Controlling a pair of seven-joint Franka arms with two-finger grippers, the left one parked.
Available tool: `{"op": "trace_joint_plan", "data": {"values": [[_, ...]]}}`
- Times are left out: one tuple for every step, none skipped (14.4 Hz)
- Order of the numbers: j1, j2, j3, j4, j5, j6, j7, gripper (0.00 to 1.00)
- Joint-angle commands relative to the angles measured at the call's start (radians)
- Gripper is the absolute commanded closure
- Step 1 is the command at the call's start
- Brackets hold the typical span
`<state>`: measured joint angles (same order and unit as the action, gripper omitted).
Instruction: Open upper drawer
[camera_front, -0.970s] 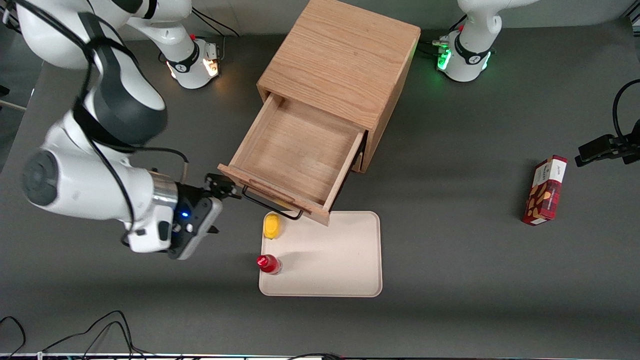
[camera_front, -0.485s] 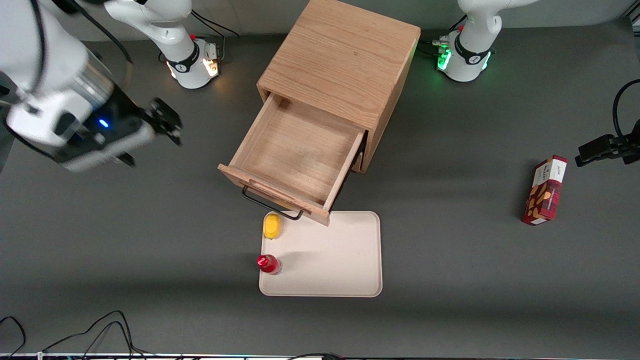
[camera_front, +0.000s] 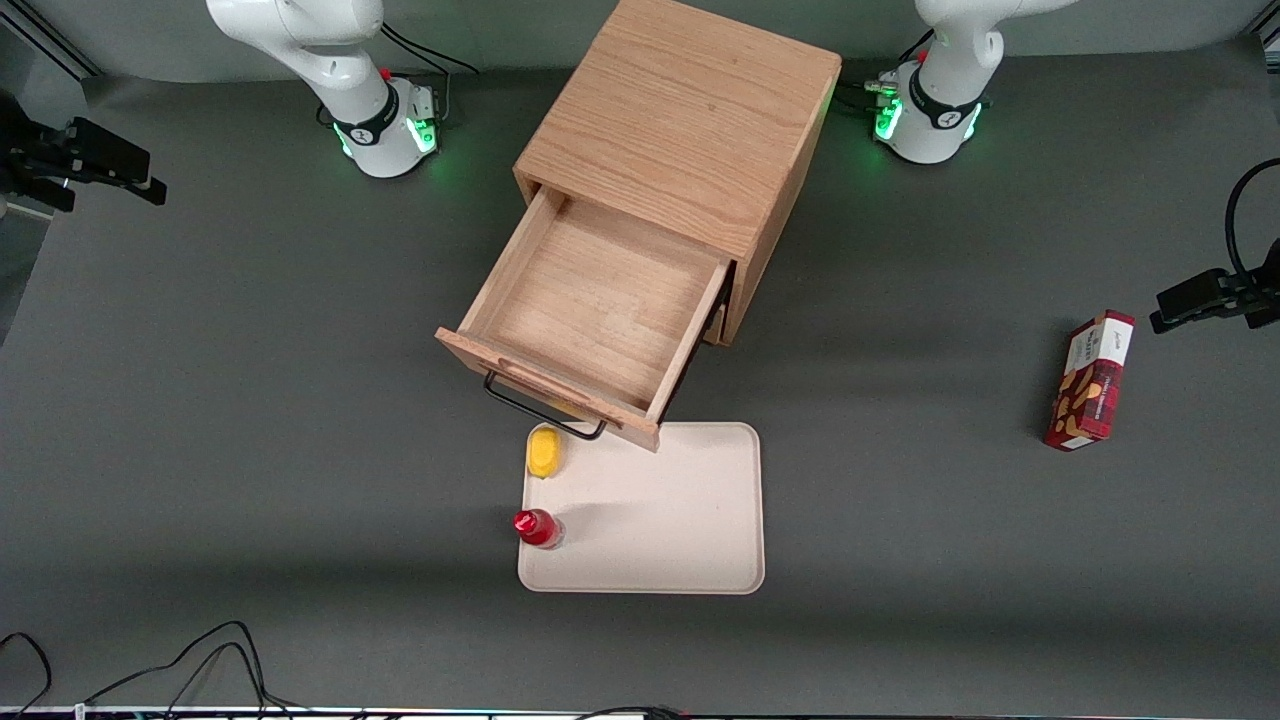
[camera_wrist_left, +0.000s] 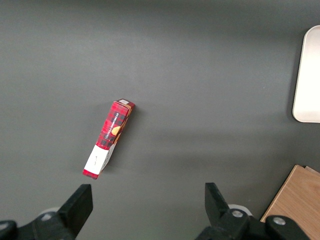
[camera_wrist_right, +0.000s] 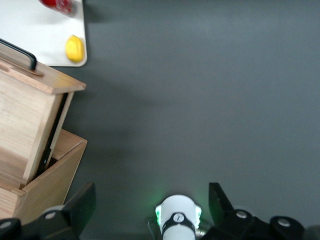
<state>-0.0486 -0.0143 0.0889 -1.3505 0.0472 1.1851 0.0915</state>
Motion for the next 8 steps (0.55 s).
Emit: {"op": "trace_joint_plan", "data": {"values": [[0.022,-0.194,0.000,-0.324,0.008,0.144,0.124,0.00],[0.022,-0.238,0.005,-0.405,0.007,0.195,0.131,0.00],[0.022,-0.265,0.006,-0.448,0.000,0.220,0.131,0.00],[0.022,-0.262,0.006,-0.452,-0.004,0.222,0.128,0.00],[0.024,-0.250,0.006,-0.435,-0.018,0.219,0.119,0.00],[0.022,-0.239,0.006,-0.426,-0.024,0.219,0.119,0.00],[0.022,-0.233,0.003,-0.411,-0.026,0.217,0.117,0.00],[0.022,-0.230,0.002,-0.404,-0.024,0.212,0.117,0.00]]}}
